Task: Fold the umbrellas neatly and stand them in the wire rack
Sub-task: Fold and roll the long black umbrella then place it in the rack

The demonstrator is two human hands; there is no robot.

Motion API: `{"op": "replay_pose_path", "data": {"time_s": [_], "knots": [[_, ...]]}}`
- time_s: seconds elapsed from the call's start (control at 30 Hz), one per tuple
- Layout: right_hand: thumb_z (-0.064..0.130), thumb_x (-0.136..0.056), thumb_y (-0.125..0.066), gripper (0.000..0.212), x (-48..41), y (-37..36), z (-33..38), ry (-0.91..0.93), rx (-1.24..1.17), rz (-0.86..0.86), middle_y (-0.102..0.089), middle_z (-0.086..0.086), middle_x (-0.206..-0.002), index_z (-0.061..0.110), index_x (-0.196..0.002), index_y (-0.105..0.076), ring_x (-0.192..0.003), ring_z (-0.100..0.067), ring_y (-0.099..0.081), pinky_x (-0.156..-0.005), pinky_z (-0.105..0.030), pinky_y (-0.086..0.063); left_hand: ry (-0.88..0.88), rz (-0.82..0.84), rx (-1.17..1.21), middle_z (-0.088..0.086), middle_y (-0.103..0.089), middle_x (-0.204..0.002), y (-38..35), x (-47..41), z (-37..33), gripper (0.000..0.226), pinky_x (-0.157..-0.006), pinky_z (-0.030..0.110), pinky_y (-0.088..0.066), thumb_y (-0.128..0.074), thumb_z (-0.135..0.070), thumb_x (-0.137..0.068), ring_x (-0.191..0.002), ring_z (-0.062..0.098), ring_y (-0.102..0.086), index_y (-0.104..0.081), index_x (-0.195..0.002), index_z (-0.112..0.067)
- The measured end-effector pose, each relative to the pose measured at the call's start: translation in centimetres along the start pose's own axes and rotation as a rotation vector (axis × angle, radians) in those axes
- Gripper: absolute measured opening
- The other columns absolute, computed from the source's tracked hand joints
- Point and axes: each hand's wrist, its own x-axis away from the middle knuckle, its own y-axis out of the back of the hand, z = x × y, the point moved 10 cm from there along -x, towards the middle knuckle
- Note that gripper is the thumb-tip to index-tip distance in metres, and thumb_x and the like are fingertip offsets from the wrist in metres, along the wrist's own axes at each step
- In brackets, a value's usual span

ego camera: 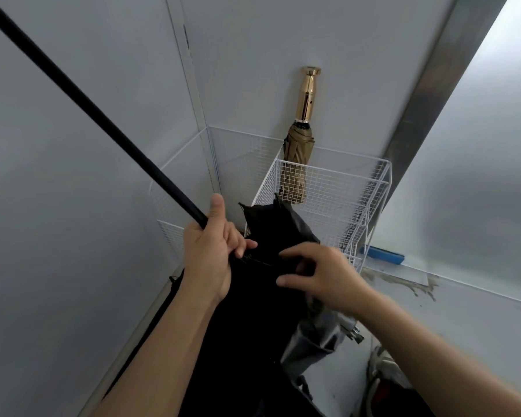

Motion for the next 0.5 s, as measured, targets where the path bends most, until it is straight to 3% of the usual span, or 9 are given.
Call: {"op": "replay_pose_path", "data": {"time_s": [0.13, 0.23, 0.3, 0.4, 0.5], "knots": [[0.053, -0.072, -0.079, 0.048, 0.8, 5.4, -3.5, -0.171, -0.074, -0.326, -0.064, 0.016, -0.108, 0.032, -0.113, -0.067, -0.098, -0.003, -0.06, -0.085, -0.035, -0.052, -0.066, -0.088, -0.003, -0.005, -0.026, -0.038, 1.4, -0.1, -1.1, 0.058, -0.053, 0.03, -0.05, -0.048, -0.054, -0.086, -0.036, 0.015, -0.03, -0.036, -0.037, -0.024], [0.055, -0.075, -0.076, 0.045, 1.3, 5.8, -4.4, -0.25, -0.023, -0.324, -0.064, 0.015, -0.109, 0.031, -0.111, -0.065, -0.1, -0.006, -0.059, -0.088, -0.035, -0.05, -0.121, -0.114, -0.039, -0.005, -0.027, -0.038, 1.6, 0.1, -1.8, 0.06, -0.053, 0.029, -0.049, -0.046, -0.053, -0.088, -0.036, 0.015, -0.03, -0.036, -0.035, -0.026], [0.063, -0.077, -0.069, 0.036, 1.4, 5.6, -4.7, -0.326, 0.039, -0.278, -0.068, 0.013, -0.089, 0.029, -0.089, -0.068, -0.085, -0.009, -0.063, -0.079, -0.037, -0.053, -0.137, -0.14, -0.065, -0.005, -0.027, -0.037, 1.7, 0.1, -2.1, 0.062, -0.052, 0.03, -0.049, -0.045, -0.053, -0.089, -0.036, 0.015, -0.029, -0.035, -0.034, -0.026], [0.07, -0.083, -0.057, 0.057, 1.6, 4.7, -5.1, -0.409, -0.044, -0.193, -0.068, 0.0, -0.063, 0.017, -0.066, -0.068, -0.064, -0.023, -0.065, -0.071, -0.044, -0.056, -0.141, -0.164, -0.066, -0.005, -0.027, -0.036, 1.7, 0.0, -2.4, 0.063, -0.051, 0.03, -0.048, -0.045, -0.054, -0.088, -0.035, 0.014, -0.028, -0.034, -0.033, -0.026], [0.054, -0.09, -0.06, 0.034, 1.7, 6.7, -4.7, -0.347, -0.125, -0.392, -0.066, 0.006, -0.068, 0.025, -0.076, -0.069, -0.067, -0.016, -0.061, -0.074, -0.042, -0.055, -0.109, -0.165, -0.009, -0.004, -0.025, -0.037, 1.9, -0.1, -2.3, 0.061, -0.049, 0.029, -0.046, -0.046, -0.054, -0.088, -0.036, 0.015, -0.025, -0.032, -0.036, -0.026]]}}
